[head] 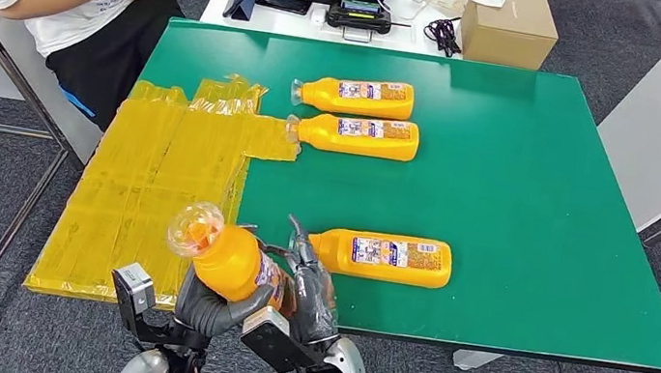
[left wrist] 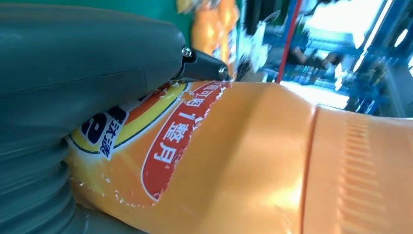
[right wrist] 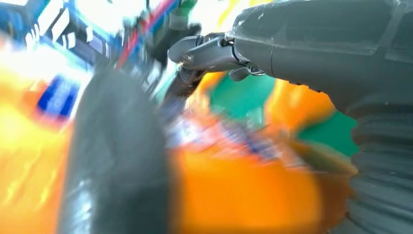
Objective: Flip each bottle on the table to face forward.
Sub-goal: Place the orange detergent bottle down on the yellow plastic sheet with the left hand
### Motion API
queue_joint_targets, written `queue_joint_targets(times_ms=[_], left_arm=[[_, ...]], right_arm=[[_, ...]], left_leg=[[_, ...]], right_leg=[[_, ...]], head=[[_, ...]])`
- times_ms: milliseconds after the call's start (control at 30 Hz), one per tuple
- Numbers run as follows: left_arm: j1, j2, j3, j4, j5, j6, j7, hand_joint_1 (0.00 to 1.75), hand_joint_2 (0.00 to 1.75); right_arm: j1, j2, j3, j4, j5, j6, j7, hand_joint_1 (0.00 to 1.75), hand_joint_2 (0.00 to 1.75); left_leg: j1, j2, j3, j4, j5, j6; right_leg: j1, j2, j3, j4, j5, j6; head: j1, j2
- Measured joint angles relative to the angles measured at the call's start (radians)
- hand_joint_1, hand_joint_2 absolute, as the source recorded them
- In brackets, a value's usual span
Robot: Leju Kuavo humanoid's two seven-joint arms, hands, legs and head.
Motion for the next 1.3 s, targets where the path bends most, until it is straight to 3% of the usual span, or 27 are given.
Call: queue_joint_targets(times_ms=[167,367,500,733,1100,1300], left_arm=[[-0.009,-0.008,0.008,-0.020,-0.048,0.122,-0.024,1.75,1.75],[-0.021,-0.009,0.021,-0.020,-0.101,0.210,-0.043,1.75,1.75],[-0.034,-0.008,0.026,-0.017,-0.137,0.248,-0.052,1.75,1.75],[-0.163,0.020,0.062,0.079,-0.434,0.485,-0.089,1.75,1.75],[-0.257,0.053,0.102,0.190,-0.511,0.544,-0.095,1.75,1.75],[-0.382,0.098,0.155,0.339,-0.819,0.679,-0.032,1.75,1.75]], right_arm=[[0.053,-0.018,-0.005,-0.172,0.057,-0.136,0.027,0.00,0.00],[0.067,-0.023,0.000,-0.248,0.041,-0.173,0.019,0.00,0.00],[0.071,-0.025,0.002,-0.274,0.026,-0.175,0.010,0.00,0.00],[0.060,-0.030,0.033,-0.306,-0.024,-0.132,-0.017,0.00,0.00],[0.047,-0.031,0.054,-0.311,-0.038,-0.116,-0.021,0.00,0.00],[0.027,-0.030,0.076,-0.308,-0.074,-0.071,-0.023,0.00,0.00]], left_leg=[[0.000,0.001,0.000,0.000,0.000,0.000],[0.001,0.001,0.000,0.000,0.000,0.000],[0.000,0.001,0.000,0.000,0.000,0.000],[0.000,0.000,0.000,0.000,0.001,0.000],[0.000,0.000,0.000,0.000,0.001,0.000],[0.001,0.000,0.000,0.000,0.002,0.000]], right_leg=[[0.000,0.000,0.000,0.000,0.000,0.000],[0.001,0.000,0.000,0.000,0.000,0.000],[0.000,0.000,0.000,0.000,0.000,0.000],[0.000,0.000,0.000,0.000,0.000,0.000],[0.000,0.000,0.000,0.001,0.000,0.000],[0.001,0.000,0.000,0.001,0.001,0.000]], head=[[-0.001,0.000],[-0.001,0.000],[0.000,0.000],[-0.001,0.000],[0.000,0.000],[-0.001,0.000]])
